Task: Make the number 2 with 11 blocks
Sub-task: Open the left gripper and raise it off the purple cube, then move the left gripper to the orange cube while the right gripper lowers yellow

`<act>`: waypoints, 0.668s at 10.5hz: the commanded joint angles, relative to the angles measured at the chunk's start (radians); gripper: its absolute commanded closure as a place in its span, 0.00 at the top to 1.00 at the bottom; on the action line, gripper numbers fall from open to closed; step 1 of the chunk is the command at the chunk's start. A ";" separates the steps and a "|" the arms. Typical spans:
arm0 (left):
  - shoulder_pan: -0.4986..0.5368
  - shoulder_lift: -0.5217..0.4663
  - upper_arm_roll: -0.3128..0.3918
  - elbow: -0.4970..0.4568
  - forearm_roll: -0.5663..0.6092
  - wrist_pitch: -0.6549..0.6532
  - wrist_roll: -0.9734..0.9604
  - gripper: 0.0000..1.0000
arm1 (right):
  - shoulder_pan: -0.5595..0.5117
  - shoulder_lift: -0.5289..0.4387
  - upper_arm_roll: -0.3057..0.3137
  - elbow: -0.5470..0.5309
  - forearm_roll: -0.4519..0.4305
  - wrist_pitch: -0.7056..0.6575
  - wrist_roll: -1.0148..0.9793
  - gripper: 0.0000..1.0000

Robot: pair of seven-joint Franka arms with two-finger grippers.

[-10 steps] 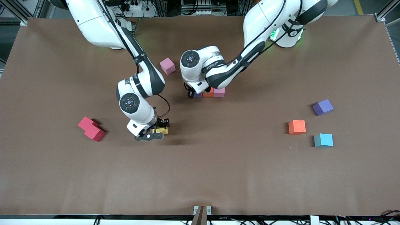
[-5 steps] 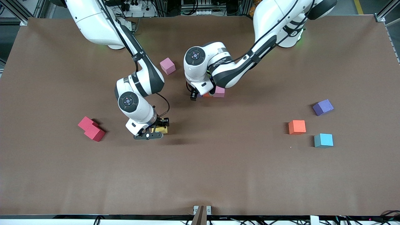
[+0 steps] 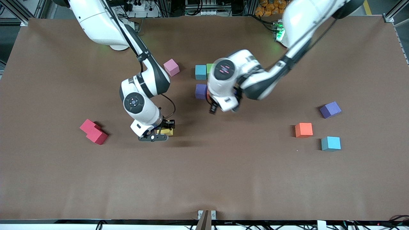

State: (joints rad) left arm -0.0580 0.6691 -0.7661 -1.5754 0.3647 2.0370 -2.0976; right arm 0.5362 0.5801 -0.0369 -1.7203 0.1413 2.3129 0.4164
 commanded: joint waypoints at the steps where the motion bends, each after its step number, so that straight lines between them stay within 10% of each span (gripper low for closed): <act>1: 0.159 -0.017 -0.032 -0.018 0.008 -0.049 0.234 0.79 | 0.053 -0.017 -0.006 -0.004 0.012 -0.010 0.074 0.31; 7: 0.433 -0.085 -0.039 -0.029 0.007 -0.244 0.972 0.79 | 0.214 0.012 -0.008 -0.001 0.009 0.002 0.316 0.31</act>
State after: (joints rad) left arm 0.3014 0.6162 -0.7905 -1.5755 0.3649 1.8165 -1.2718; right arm 0.7125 0.5841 -0.0363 -1.7205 0.1413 2.3129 0.6741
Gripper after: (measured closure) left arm 0.203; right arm 0.432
